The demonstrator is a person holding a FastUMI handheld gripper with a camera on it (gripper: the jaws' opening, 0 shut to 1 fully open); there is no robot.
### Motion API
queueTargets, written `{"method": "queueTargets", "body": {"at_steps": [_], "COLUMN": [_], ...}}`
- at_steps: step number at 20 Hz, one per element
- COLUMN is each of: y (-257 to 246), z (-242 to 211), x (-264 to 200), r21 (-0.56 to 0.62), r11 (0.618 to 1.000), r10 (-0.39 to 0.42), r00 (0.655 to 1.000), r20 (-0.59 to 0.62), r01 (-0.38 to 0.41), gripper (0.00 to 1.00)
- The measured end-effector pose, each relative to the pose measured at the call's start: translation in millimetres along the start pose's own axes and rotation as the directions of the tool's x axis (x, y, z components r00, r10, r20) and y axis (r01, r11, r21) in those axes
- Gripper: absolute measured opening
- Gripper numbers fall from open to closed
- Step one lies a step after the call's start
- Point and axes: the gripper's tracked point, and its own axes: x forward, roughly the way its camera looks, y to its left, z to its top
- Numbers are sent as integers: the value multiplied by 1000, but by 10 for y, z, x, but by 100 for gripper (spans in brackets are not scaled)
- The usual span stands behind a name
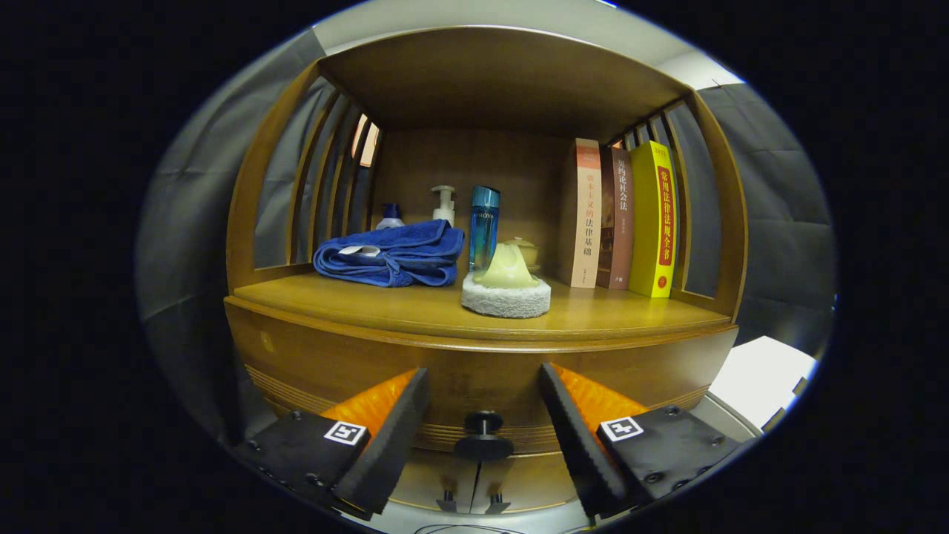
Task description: Pull open the drawer, take out the items inside it, and place them on the countertop above the cabinet.
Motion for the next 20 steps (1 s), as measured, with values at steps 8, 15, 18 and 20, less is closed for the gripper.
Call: {"method": "queueTargets", "body": {"at_steps": [8,15,18,20], "y": [41,-33,-58,-75], "z": [247,726,966,1116], "x": [-154,-749,-1020,-1208], "r21": [11,29,25,23], "r11": [1000,999,999,999], "r10": [17,25,28,31], "r00": [999,996,993,991], "r20": [35,90,118,134], "r01": [-17,-28,-31,-34], "gripper": [98,98,98,98]}}
